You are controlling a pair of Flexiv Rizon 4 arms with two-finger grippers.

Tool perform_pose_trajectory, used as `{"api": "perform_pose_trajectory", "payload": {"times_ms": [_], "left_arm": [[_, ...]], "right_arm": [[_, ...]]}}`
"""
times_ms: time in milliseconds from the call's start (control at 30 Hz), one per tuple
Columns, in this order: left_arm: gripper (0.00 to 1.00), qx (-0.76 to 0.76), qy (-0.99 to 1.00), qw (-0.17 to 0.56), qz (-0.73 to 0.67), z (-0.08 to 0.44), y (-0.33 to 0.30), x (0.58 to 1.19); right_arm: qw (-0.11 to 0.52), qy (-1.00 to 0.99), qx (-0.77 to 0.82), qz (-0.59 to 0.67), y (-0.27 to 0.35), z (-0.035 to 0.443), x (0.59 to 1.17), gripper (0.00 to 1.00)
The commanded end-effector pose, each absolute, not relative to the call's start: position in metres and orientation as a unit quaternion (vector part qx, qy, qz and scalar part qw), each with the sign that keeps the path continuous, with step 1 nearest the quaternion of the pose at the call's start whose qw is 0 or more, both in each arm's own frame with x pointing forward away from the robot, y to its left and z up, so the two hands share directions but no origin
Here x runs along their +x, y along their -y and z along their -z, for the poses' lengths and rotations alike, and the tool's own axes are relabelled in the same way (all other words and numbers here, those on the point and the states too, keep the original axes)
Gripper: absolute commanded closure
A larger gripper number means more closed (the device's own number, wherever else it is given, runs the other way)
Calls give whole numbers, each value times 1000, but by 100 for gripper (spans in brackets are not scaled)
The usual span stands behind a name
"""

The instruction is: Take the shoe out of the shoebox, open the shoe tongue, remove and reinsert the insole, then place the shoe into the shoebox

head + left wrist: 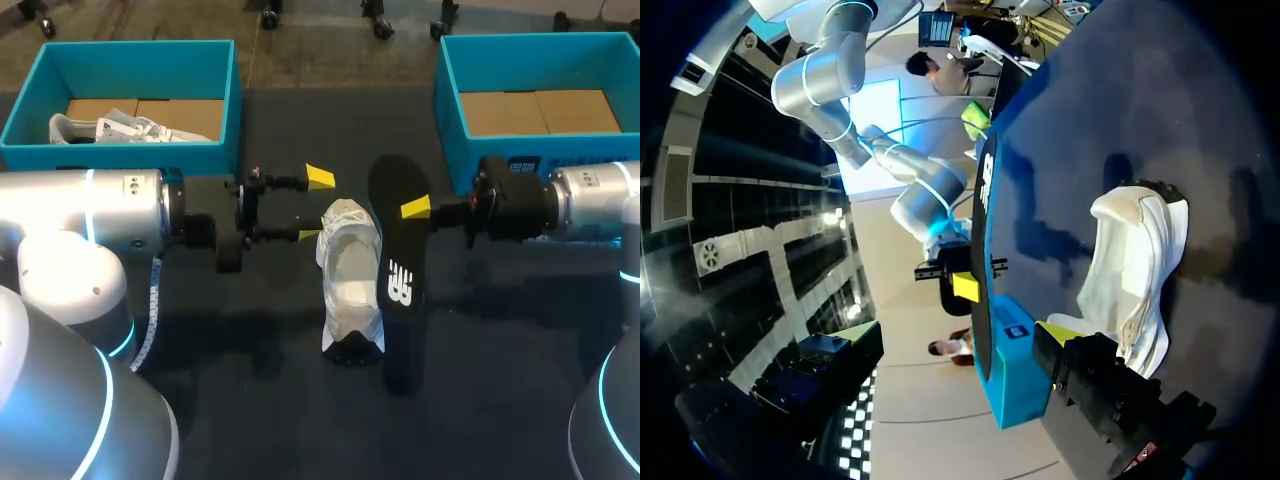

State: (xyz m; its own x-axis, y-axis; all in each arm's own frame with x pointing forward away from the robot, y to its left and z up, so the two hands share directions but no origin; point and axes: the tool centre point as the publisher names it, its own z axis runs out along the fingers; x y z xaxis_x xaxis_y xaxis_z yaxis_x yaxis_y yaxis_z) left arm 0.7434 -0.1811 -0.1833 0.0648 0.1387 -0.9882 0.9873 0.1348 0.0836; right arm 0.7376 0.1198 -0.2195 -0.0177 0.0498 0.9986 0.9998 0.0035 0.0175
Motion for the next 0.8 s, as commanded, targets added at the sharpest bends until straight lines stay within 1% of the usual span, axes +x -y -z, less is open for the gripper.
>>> {"api": "perform_pose_trajectory", "payload": {"times_ms": [33,200,500,800], "left_arm": [[0,513,-548,519,408,184,182,742],[0,522,-538,515,415,184,182,734],[0,513,-524,522,435,186,183,728],[0,511,-521,525,438,186,192,730]], "right_arm": [[482,517,-508,492,-120,219,736,100],[497,520,-492,491,-120,212,733,100],[529,519,-475,475,-140,206,719,100],[526,516,-483,473,-164,202,696,100]]}}
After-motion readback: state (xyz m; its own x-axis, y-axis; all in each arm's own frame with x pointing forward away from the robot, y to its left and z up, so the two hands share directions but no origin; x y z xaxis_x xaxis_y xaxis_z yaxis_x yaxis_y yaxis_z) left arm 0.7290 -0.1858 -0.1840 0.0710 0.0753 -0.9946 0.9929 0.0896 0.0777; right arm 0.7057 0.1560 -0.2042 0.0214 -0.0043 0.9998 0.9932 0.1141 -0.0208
